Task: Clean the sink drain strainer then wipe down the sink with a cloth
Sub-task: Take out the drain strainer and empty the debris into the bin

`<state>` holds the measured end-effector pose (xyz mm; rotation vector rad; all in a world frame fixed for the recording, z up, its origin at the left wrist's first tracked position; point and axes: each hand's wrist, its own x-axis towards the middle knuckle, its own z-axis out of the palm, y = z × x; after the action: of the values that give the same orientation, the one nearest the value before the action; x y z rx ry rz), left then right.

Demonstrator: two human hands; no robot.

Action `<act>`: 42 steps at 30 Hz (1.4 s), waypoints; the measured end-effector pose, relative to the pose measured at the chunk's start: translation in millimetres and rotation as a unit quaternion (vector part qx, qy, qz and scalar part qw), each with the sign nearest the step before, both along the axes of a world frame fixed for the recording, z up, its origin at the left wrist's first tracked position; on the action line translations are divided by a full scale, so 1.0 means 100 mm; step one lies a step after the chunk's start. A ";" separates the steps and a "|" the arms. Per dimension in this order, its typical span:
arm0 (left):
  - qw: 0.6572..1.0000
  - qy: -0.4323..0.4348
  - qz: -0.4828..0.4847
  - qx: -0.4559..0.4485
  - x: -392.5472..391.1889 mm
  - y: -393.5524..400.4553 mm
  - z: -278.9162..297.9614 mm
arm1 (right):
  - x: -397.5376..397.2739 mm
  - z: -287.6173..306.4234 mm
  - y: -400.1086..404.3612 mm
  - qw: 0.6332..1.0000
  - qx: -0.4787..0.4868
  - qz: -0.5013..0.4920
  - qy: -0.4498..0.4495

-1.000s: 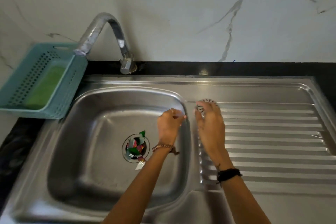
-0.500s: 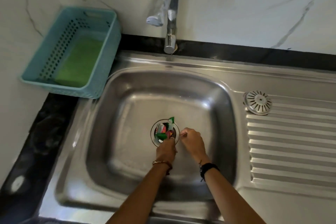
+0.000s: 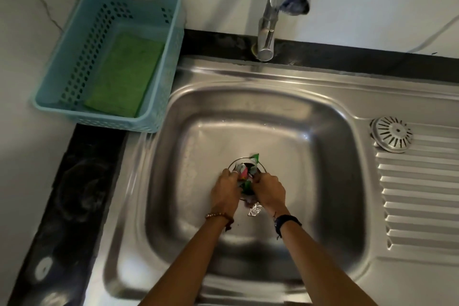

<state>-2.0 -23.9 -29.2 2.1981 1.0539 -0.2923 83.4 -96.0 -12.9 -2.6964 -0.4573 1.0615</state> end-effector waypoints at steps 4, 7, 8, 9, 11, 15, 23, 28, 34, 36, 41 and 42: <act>0.999 0.019 -0.040 0.000 -0.06 0.05 -0.04 | -0.02 0.10 -0.18 0.994 0.047 -0.094 0.009; 1.000 0.004 -0.018 -0.017 -0.06 0.09 0.01 | -0.03 0.20 -0.31 0.981 0.094 -0.169 0.033; 1.000 -0.001 -0.002 -0.029 -0.05 0.11 0.04 | -0.03 0.22 -0.33 0.972 0.116 -0.200 0.047; 0.999 -0.006 0.014 -0.043 -0.04 0.12 0.07 | -0.03 0.25 -0.35 0.961 0.139 -0.231 0.061; 0.995 -0.025 0.063 -0.079 -0.02 0.14 0.14 | -0.05 0.31 -0.37 0.940 0.181 -0.279 0.079; 0.966 -0.097 0.178 -0.157 0.02 0.18 0.36 | -0.04 0.49 -0.35 0.909 0.243 -0.324 0.100; 0.929 -0.221 0.239 -0.175 -0.11 0.15 0.92 | -0.09 0.97 -0.40 0.880 0.341 -0.311 0.116; 0.830 -0.320 0.362 -0.277 -0.39 0.03 1.41 | -0.26 1.29 -0.47 0.864 0.383 -0.287 0.155; 0.645 -0.508 0.458 -0.340 -1.24 -0.51 1.96 | -0.83 1.77 -0.58 0.851 0.424 -0.189 0.244; 0.599 -0.541 0.480 -0.344 -1.58 -0.76 2.08 | -1.11 1.89 -0.67 0.851 0.429 -0.142 0.267; 0.529 -0.582 0.549 -0.283 -2.46 -1.40 2.09 | -1.98 1.95 -0.90 0.845 0.412 -0.003 0.341; 0.512 -0.584 0.573 -0.262 -2.67 -1.54 2.04 | -2.20 1.92 -0.95 0.845 0.400 0.033 0.353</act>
<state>-269.3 -177.9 174.8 0.3959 1.0370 1.1649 -136.4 -191.1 178.9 -1.4497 -0.6511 1.3773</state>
